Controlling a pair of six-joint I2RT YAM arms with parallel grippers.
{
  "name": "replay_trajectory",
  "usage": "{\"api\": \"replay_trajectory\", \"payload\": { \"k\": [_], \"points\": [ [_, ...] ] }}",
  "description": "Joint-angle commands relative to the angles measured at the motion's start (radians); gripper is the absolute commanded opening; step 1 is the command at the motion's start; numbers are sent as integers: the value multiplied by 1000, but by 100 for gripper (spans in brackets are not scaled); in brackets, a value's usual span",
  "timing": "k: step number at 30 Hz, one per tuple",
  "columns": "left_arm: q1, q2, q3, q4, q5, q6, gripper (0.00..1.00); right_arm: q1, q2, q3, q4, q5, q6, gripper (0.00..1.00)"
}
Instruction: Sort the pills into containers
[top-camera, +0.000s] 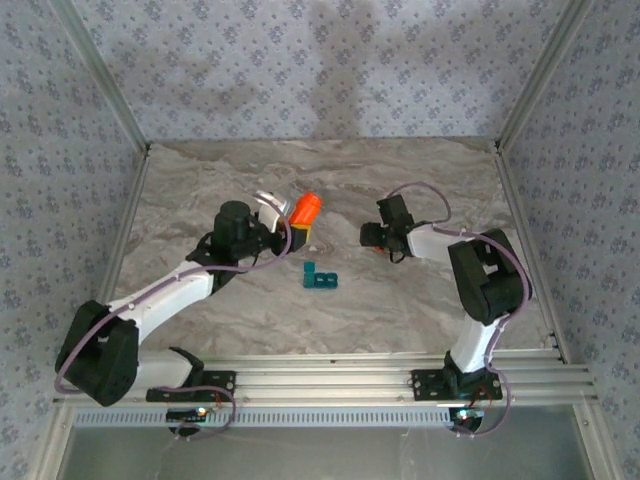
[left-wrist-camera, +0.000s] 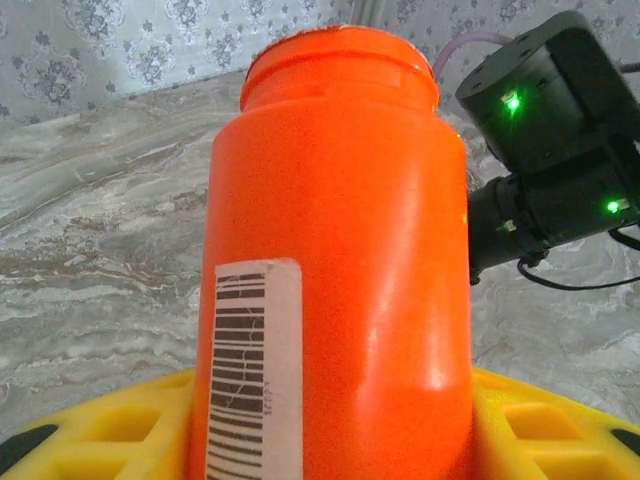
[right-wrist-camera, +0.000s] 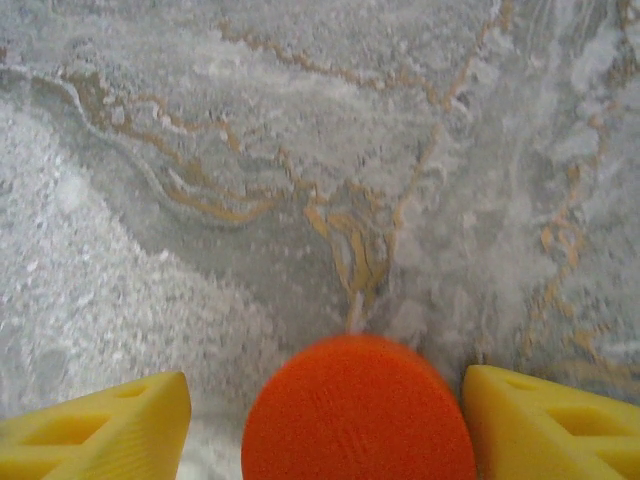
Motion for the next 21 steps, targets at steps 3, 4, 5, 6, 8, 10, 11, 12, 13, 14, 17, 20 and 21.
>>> {"api": "replay_trajectory", "payload": {
  "k": [3, 4, 5, 6, 8, 10, 11, 12, 13, 14, 17, 20, 21],
  "points": [
    [-18, -52, -29, -4, -24, -7, 0, 5, -117, -8, -115, -93, 12, 73],
    [-20, -58, -35, -5, -30, -11, 0, 10, -131, -8, -123, -106, 7, 73],
    [-21, -64, -43, -3, -34, -14, 0, 15, -147, -7, -133, -115, 1, 73],
    [-21, -68, -48, -3, -34, -15, 0, 23, -161, -8, -142, -127, -6, 73],
    [-24, -76, -54, -4, -31, -18, 0, 38, -184, -11, -152, -145, -25, 74],
    [-24, -84, -60, -14, -16, -15, 0, 57, -197, -9, -164, -160, -49, 73],
    [-26, -89, -65, -20, -14, -15, 0, 68, -202, -9, -165, -165, -60, 74],
    [-26, -96, -72, -22, -14, -16, 0, 80, -206, -9, -166, -169, -74, 74],
    [-26, -106, -83, -21, -15, -18, 0, 93, -207, -9, -165, -176, -89, 74],
    [-27, -116, -94, -23, -18, -20, 0, 103, -204, -7, -165, -179, -101, 74],
    [-31, -158, -135, -26, -32, -34, 0, 132, -196, -8, -150, -200, -134, 74],
    [-39, -214, -175, -47, -46, -40, 0, 158, -182, -9, -140, -220, -146, 74],
    [-44, -236, -190, -57, -56, -42, 0, 165, -177, -11, -139, -225, -150, 74]
  ]
}}
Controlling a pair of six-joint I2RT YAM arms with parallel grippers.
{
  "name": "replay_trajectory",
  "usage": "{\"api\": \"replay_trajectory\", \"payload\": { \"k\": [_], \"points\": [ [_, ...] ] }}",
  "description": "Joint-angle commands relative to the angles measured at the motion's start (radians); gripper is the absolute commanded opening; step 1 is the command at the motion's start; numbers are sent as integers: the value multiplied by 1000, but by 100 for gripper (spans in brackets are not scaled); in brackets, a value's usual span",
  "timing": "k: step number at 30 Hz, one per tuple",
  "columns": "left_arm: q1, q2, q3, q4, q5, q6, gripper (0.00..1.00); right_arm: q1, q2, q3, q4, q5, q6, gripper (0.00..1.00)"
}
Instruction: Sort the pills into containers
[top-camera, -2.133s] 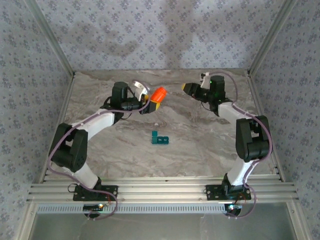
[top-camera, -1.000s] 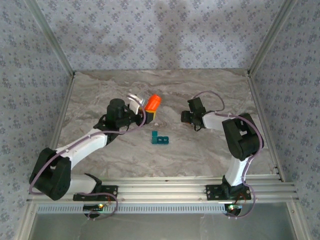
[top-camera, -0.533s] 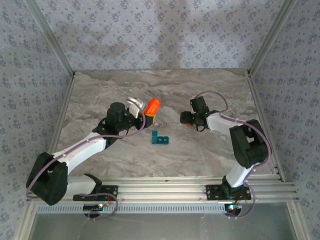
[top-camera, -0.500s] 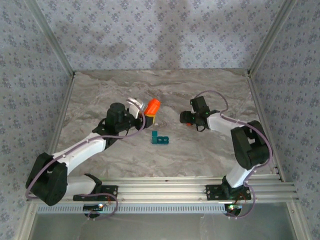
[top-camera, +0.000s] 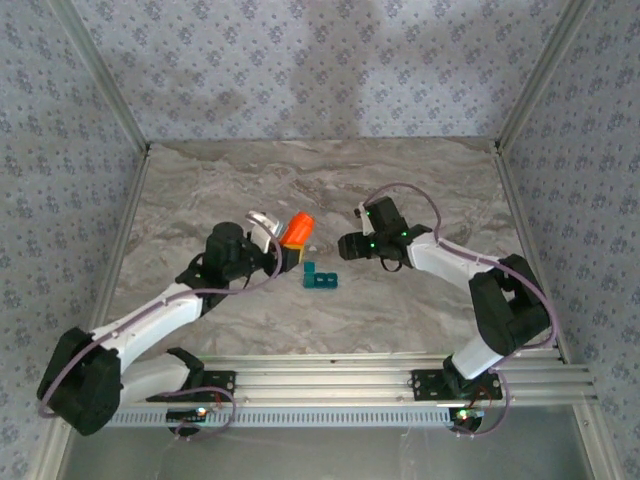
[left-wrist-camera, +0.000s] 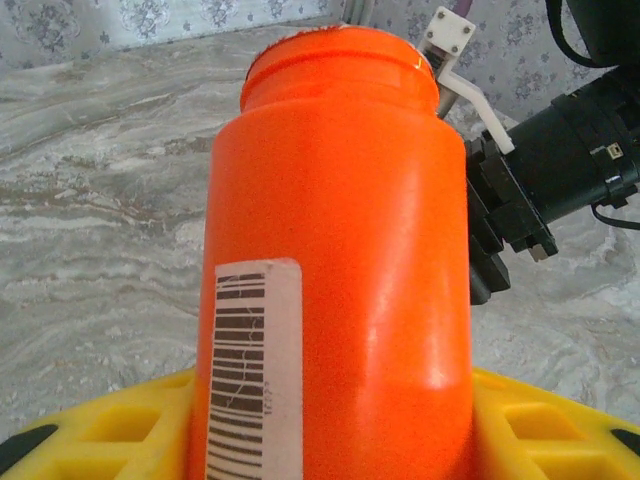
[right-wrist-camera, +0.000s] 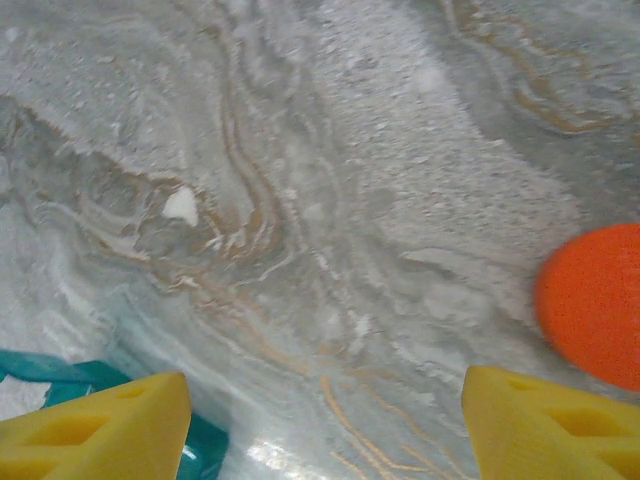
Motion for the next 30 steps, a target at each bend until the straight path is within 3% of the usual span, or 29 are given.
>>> {"api": "replay_trajectory", "payload": {
  "k": [1, 14, 30],
  "points": [
    [-15, -78, -40, -25, -30, -20, 0, 25, 14, -5, -11, -43, -53, 74],
    [-107, -171, -166, -77, -127, -78, 0, 128, 69, -19, -63, -26, -130, 73],
    [-180, -234, -233, -161, -213, -125, 0, 137, 91, -20, -57, -36, -115, 73]
  ]
}}
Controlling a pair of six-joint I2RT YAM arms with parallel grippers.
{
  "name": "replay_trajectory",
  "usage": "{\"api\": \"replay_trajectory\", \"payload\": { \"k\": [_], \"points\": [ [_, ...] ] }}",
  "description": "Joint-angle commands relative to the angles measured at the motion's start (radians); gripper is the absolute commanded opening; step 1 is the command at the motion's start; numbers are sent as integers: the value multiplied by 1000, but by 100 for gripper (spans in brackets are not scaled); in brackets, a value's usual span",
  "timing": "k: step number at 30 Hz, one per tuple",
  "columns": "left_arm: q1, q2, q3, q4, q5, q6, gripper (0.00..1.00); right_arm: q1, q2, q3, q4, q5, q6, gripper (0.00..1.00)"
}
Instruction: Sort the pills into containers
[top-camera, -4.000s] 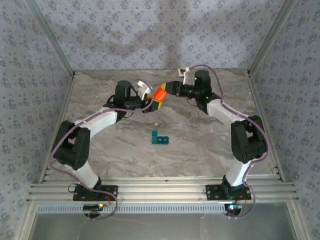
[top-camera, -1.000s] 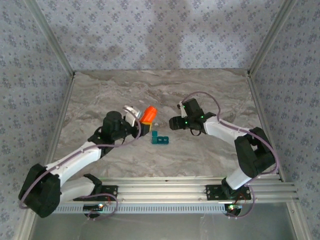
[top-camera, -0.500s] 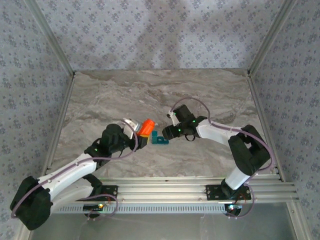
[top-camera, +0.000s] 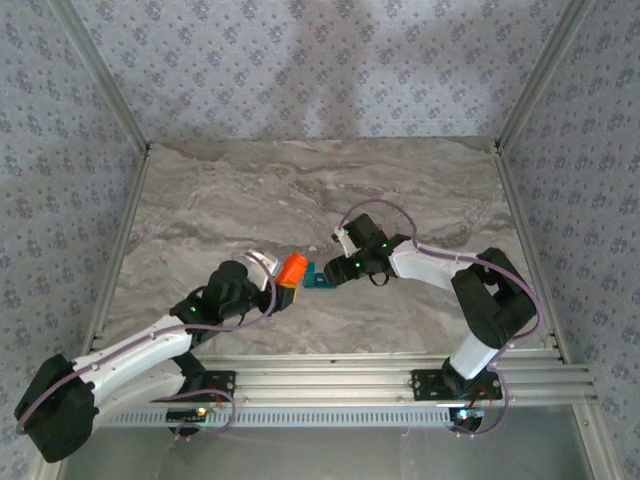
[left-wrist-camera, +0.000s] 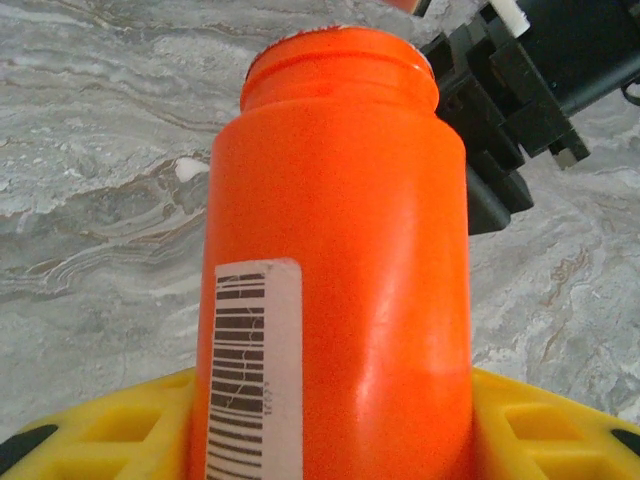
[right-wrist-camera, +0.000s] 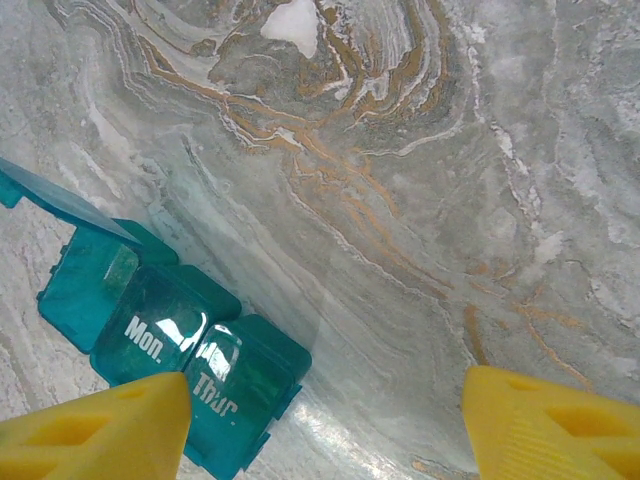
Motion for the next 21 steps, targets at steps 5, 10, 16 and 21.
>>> {"api": "replay_trajectory", "payload": {
  "k": [5, 10, 16, 21],
  "points": [
    [-23, -18, -18, -27, -29, -23, 0, 7, 31, -2, -12, -20, -3, 73],
    [-29, -2, -16, -42, -28, -23, 0, 6, 38, -1, -6, -25, 1, 73],
    [-33, 20, -15, -60, -29, -23, 0, 3, 49, 1, -7, -30, 3, 73],
    [-33, 47, -11, -65, -34, -18, 0, -1, 49, 1, -7, -32, 8, 73]
  ]
}}
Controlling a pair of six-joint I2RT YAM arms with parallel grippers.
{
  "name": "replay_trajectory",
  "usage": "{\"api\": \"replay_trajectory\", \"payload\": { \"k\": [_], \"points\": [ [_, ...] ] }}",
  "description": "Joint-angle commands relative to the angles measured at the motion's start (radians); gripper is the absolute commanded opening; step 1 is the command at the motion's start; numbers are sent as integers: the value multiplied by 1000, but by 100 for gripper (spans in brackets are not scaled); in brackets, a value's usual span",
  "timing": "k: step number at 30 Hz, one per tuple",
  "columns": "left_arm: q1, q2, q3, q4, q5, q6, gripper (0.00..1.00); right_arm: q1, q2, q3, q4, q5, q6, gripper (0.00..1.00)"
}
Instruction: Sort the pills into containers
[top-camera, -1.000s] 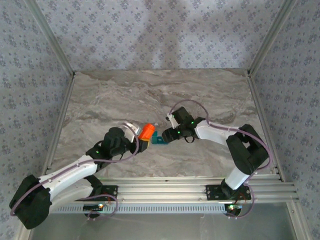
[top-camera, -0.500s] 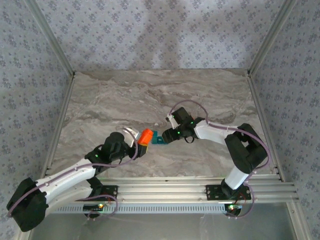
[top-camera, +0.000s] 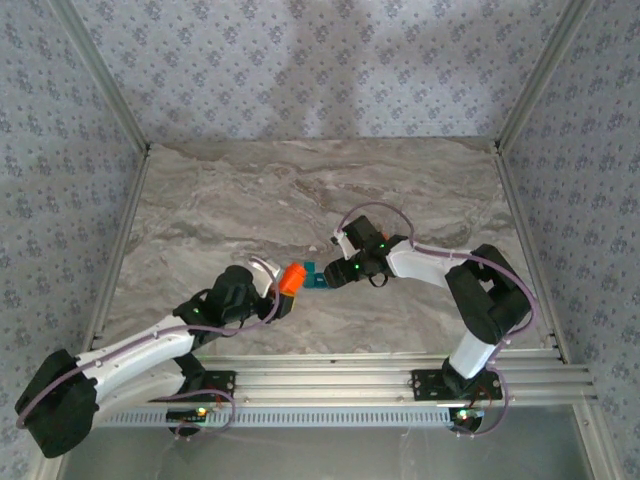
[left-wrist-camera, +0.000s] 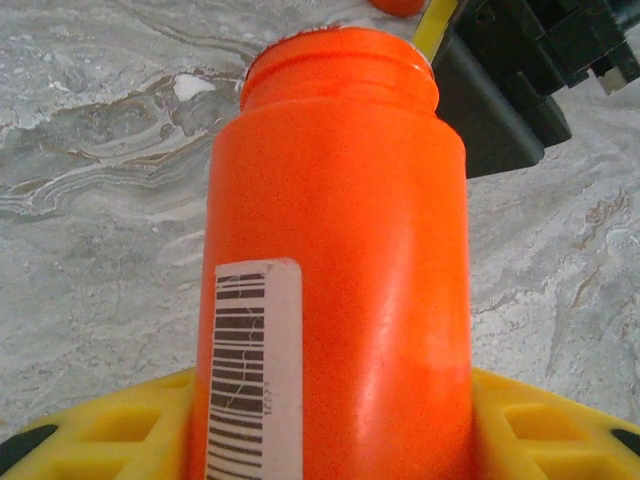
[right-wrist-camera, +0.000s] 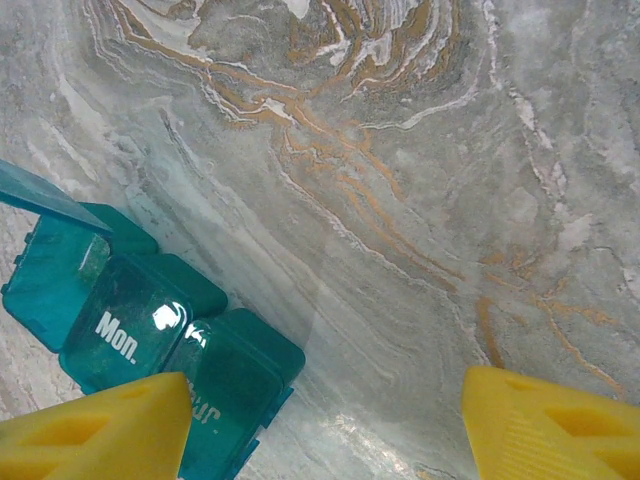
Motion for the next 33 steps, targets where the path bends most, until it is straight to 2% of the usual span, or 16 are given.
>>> {"api": "replay_trajectory", "payload": {
  "k": [1, 13, 33],
  "points": [
    [-7, 19, 6, -2, -9, -11, 0, -3, 14, 2, -8, -19, 7, 73],
    [-8, 160, 79, -37, 9, 17, 0, -14, 26, -2, -9, -19, 16, 73],
    [-8, 276, 195, -147, 6, 45, 0, -23, 37, -4, -11, -28, 27, 72]
  ]
}}
